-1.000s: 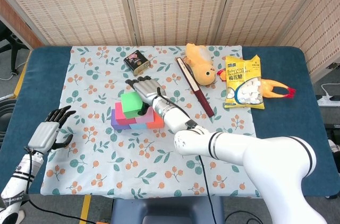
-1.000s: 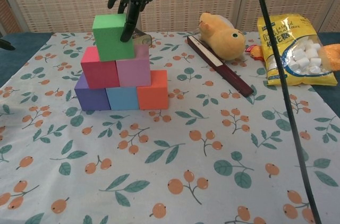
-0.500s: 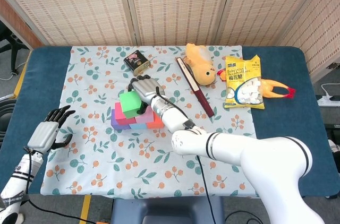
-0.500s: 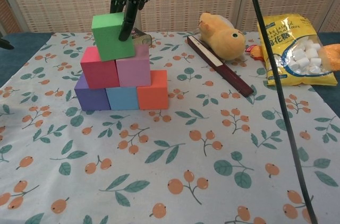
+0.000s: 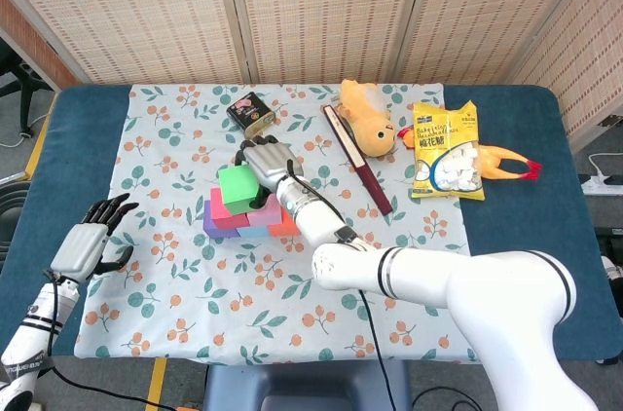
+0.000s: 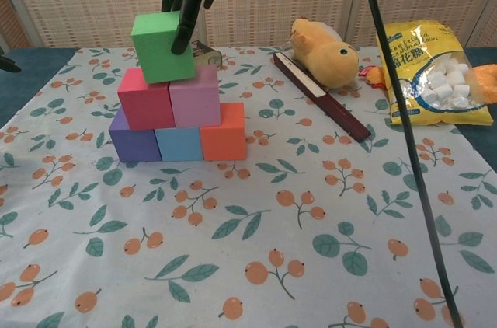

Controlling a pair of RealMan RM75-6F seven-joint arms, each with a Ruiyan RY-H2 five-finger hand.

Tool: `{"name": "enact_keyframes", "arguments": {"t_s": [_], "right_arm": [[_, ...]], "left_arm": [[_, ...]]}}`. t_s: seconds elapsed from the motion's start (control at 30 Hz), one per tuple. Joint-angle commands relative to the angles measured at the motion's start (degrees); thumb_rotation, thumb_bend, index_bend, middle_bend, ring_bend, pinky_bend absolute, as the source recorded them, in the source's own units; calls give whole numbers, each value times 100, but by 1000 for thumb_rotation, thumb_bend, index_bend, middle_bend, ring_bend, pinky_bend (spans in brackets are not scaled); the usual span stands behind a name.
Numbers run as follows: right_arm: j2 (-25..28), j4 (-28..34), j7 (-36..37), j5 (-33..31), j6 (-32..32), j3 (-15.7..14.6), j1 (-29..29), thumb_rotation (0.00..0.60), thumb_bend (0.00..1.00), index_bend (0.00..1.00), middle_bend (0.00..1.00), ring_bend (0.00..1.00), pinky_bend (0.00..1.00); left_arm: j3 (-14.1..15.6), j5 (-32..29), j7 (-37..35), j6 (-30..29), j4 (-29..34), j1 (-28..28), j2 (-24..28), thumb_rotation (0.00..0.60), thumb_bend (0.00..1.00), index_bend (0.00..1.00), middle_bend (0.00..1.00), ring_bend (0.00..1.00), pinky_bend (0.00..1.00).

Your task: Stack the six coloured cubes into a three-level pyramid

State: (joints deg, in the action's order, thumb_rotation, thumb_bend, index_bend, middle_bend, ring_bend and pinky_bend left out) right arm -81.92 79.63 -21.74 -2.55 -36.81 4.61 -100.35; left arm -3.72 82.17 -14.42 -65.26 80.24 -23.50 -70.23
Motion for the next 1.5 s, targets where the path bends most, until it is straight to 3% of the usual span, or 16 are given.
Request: {"name": "enact_keyframes", "arguments": {"t_s": [0.03,1.5], "right_arm": [[-28,14,-76,-71,-33,62,9,600,63,328,87,0,0],[-336,-25,-1089,-615,-500,727,264,600,63,290,86,0,0]], "left_arm": [[2,1,-5,-2,-2,3,0,599,440,129,0,0,0],[62,131,-299,-57,-273,20,-96,600,438,133,0,0,0]]}}
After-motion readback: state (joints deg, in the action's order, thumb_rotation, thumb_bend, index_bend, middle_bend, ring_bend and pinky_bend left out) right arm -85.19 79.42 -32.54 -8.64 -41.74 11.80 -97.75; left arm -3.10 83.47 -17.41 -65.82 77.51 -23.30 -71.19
